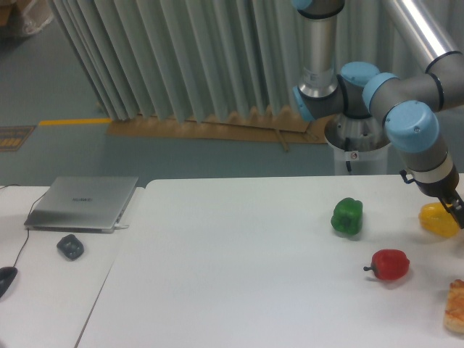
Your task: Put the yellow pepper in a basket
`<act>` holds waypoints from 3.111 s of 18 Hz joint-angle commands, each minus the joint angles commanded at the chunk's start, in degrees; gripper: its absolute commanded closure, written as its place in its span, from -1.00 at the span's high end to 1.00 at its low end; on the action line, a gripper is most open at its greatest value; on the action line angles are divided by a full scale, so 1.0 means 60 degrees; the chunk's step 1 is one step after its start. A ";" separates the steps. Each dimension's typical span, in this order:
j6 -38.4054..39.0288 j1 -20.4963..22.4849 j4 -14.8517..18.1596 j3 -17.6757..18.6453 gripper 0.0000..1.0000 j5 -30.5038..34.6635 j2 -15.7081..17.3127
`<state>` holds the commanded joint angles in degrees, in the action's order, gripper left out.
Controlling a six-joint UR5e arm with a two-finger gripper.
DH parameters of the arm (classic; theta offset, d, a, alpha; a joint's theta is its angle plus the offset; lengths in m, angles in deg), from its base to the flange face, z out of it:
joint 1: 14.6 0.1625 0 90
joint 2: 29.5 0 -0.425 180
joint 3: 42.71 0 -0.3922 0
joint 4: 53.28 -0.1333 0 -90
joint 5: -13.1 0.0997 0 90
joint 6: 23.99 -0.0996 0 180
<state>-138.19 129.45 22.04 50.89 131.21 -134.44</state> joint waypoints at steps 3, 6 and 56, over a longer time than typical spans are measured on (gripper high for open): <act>-0.0728 0.0089 -0.0087 0.0599 1.00 0.0104 0.0116; -0.0538 0.0206 -0.0438 0.0690 1.00 0.0047 0.0219; 0.0225 -0.0585 -0.1906 0.1805 -0.33 0.1862 -0.0513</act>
<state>-136.84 125.94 10.61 61.72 142.38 -137.52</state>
